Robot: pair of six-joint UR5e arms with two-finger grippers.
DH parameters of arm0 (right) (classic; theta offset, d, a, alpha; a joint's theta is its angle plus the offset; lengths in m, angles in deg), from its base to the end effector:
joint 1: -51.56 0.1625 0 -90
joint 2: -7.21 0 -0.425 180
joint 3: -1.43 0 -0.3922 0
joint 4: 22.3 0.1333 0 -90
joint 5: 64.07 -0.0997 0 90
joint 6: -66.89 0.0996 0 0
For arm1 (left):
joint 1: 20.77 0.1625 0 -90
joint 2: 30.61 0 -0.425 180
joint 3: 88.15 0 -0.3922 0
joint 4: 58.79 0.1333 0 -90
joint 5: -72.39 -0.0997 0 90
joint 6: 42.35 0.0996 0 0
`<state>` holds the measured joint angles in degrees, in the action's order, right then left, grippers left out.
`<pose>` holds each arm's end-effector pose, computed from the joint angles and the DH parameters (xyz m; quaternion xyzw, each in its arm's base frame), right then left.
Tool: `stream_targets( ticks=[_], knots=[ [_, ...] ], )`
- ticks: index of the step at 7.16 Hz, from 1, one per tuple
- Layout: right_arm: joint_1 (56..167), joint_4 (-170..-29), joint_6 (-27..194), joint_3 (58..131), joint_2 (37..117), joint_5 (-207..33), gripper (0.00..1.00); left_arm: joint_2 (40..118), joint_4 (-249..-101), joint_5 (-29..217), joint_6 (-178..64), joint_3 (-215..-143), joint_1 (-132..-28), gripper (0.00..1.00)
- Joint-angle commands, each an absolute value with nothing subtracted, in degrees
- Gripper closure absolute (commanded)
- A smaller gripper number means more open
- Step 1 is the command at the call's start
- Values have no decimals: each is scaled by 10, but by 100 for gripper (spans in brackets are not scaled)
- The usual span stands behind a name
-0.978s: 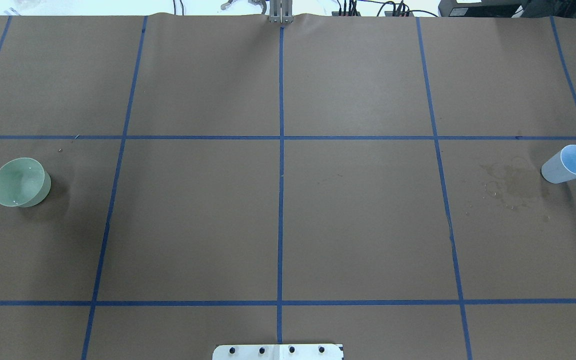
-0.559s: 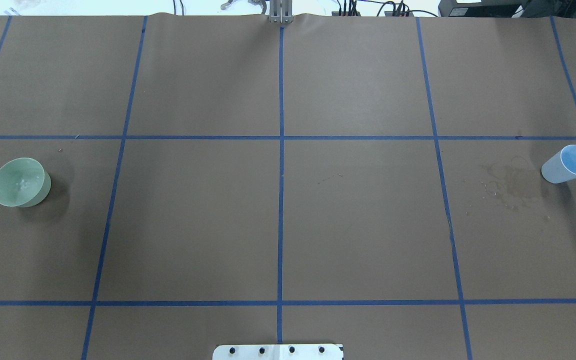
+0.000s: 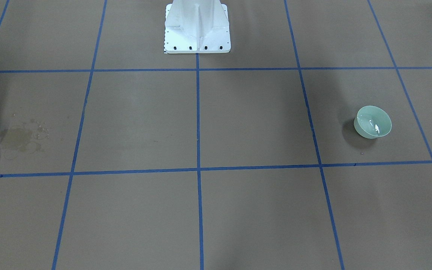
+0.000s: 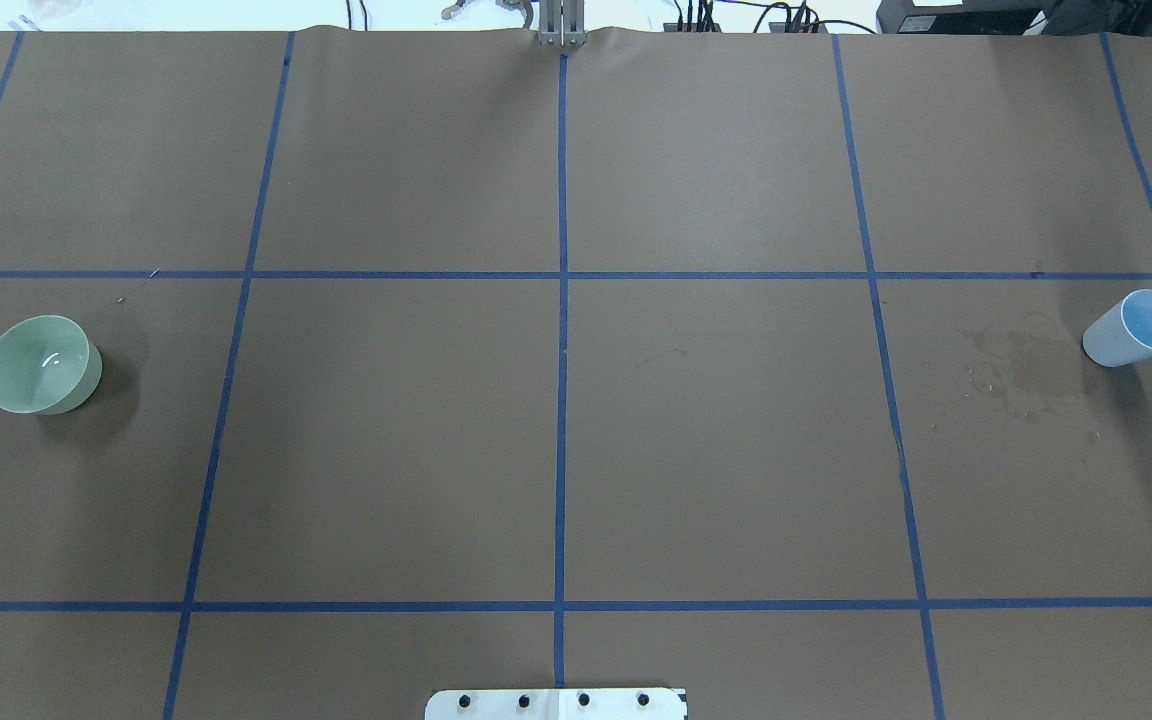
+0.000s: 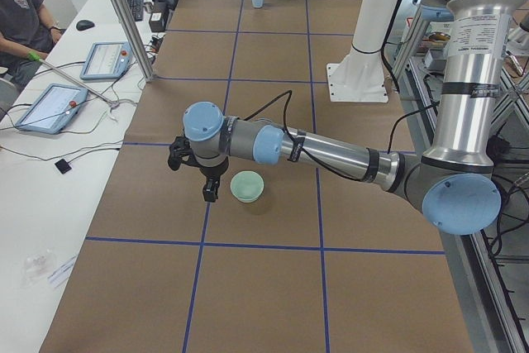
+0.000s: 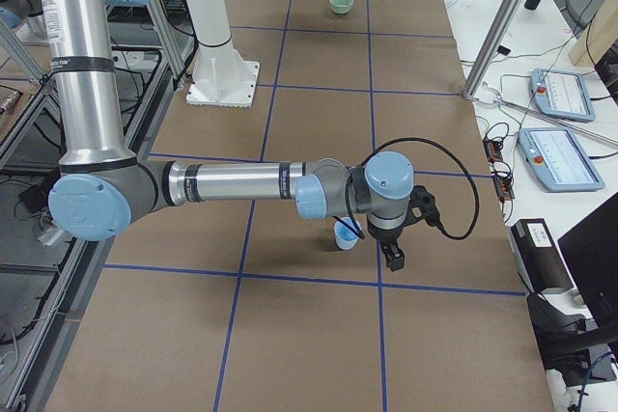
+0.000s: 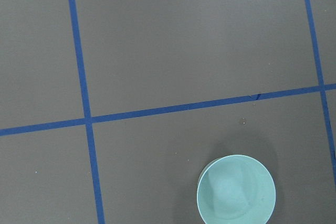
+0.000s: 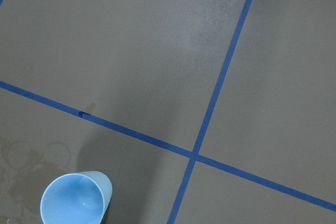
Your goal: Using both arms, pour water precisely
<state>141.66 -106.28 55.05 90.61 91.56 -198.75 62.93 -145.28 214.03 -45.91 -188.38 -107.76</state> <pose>0.0642 -0.5438 0.6032 0.1263 -0.3673 -0.1299 0.9123 -0.0280 -0.5185 0.5364 0.0555 0.4377 0.0346 0.8967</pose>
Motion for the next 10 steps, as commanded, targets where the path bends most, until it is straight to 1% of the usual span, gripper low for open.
stream_targets(
  ticks=[1, 2, 5, 10],
  knots=[
    [1405, -1136, 555, 907, 879, -1978, 0, 626, -1448, 2135, -458, -1881, -1082, 0],
    [1405, -1141, 555, 912, 881, -1977, 0, 593, -1452, 2133, -457, -1887, -1082, 0],
    [1404, -1141, 556, 914, 887, -1973, 0, 572, -1455, 2124, -457, -1904, -1082, 0],
    [1403, -1133, 594, 914, 892, -1978, 0, 580, -1455, 2125, -460, -1905, -1080, 0]
  ],
)
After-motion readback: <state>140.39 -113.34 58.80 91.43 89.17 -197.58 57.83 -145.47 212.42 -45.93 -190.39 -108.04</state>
